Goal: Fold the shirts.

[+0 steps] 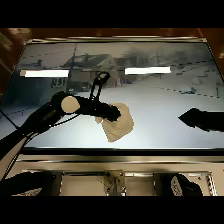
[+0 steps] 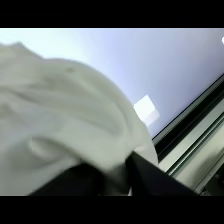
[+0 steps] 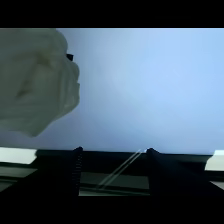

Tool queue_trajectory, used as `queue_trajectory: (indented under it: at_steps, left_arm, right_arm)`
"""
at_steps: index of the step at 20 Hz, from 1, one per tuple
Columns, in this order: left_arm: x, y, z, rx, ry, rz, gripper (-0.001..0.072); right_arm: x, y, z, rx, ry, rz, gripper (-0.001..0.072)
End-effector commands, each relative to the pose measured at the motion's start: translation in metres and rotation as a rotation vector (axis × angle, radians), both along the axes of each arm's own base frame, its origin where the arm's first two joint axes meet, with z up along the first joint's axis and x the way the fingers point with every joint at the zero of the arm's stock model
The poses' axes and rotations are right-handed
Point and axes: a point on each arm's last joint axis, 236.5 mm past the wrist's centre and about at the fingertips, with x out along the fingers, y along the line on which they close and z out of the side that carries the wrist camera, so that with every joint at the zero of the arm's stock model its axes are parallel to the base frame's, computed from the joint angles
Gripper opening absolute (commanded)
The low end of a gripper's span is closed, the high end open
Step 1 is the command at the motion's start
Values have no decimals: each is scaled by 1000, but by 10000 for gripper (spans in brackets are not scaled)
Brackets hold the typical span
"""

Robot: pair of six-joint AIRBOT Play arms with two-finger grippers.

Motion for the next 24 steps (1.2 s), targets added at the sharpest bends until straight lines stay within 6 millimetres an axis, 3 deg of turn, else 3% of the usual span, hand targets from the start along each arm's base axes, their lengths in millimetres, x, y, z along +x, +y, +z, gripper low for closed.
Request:
queue_trajectory:
  at_steps: [1,3,4,5,7,9,11,13,17,19,22,23,24]
  left_arm:
    - [-11,6,-70,93,180,52,720]
    - [2,32,-66,113,214,79,720]
    - [5,50,-60,133,222,60,720]
    - [9,74,-52,151,224,47,720]
    - [20,120,-40,161,234,85,720]
    - [24,157,-49,169,285,164,720]
    - [14,174,-79,182,365,211,720]
    - [9,167,-104,125,420,272,720]
    - [18,132,-137,3,480,367,720]
    - [23,121,-153,-28,518,398,720]
    - [48,110,-155,-124,485,460,713]
    - [55,108,-152,-155,469,479,605]
    - [61,106,-148,-178,448,486,343]
  right_arm:
    - [-3,38,-61,227,73,-18,538]
    - [16,58,-62,375,-8,-58,538]
    - [27,61,-59,429,-52,-97,590]
    - [36,59,-57,447,-85,-134,638]
    - [44,49,-62,416,-108,-166,638]
    - [46,47,-76,418,-60,-171,638]
    - [44,54,-100,412,24,-136,638]
    - [40,80,-128,403,113,-45,637]
    - [45,120,-174,390,217,1,637]
    - [51,135,-182,458,251,-40,637]
    - [53,146,-187,520,285,-60,637]
    - [53,146,-190,524,295,-65,637]
    - [53,147,-192,530,305,-71,637]
